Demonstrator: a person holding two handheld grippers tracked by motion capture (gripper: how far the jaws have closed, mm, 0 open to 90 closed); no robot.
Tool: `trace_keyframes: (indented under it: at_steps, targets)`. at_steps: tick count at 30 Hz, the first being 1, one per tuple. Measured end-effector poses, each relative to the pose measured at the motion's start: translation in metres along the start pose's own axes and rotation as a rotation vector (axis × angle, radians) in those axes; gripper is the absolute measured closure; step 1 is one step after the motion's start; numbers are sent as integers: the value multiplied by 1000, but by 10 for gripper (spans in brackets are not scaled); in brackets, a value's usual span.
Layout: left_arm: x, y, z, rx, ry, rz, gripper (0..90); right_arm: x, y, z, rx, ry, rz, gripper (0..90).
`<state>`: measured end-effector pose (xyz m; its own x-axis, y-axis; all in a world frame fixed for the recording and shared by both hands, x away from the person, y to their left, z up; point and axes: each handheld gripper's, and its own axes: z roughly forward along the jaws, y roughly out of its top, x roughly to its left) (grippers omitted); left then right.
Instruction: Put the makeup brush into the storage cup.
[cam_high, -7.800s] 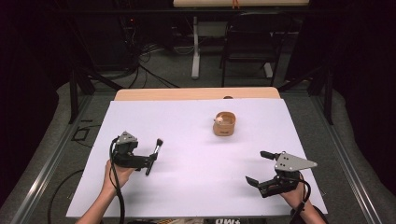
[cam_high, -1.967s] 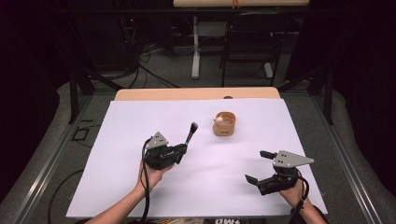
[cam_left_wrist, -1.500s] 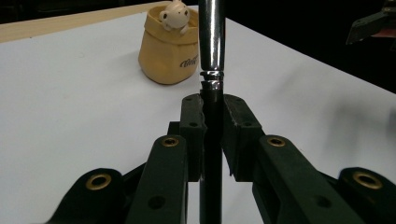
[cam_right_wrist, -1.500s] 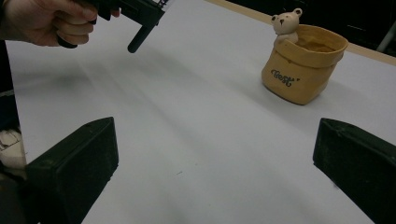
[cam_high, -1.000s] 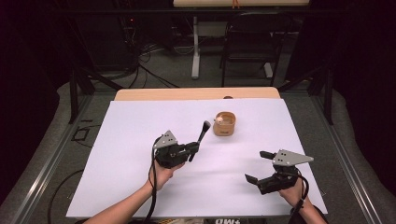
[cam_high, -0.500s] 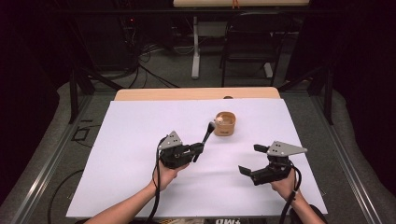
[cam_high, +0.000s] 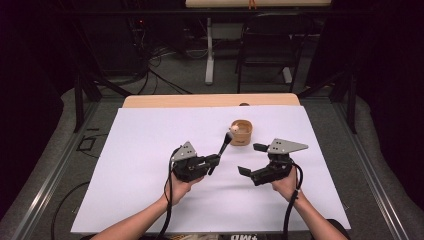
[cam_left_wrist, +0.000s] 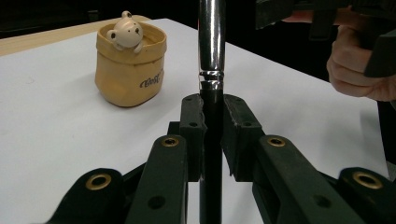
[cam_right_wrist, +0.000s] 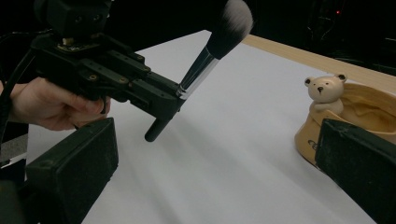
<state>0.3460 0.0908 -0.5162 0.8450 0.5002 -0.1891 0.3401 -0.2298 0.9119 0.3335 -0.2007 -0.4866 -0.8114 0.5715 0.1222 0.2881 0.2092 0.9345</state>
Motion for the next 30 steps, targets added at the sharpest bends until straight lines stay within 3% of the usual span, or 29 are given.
trace_keyframes:
  at_steps: [7, 17, 25, 30]
  targets:
    - [-1, -1, 3, 6, -12, -10, 793, 0, 5, 16, 7, -14, 2, 39]
    - [-9, -2, 10, 13, -42, 0, 793, -1, 7, 21, -18, 4, 43, 275]
    - [-15, -4, 16, 30, -58, 15, 793, -3, 5, 23, 9, 24, 99, 476]
    - [-18, -4, 18, 23, -58, 13, 793, -3, 4, 25, 23, 17, 114, 541]
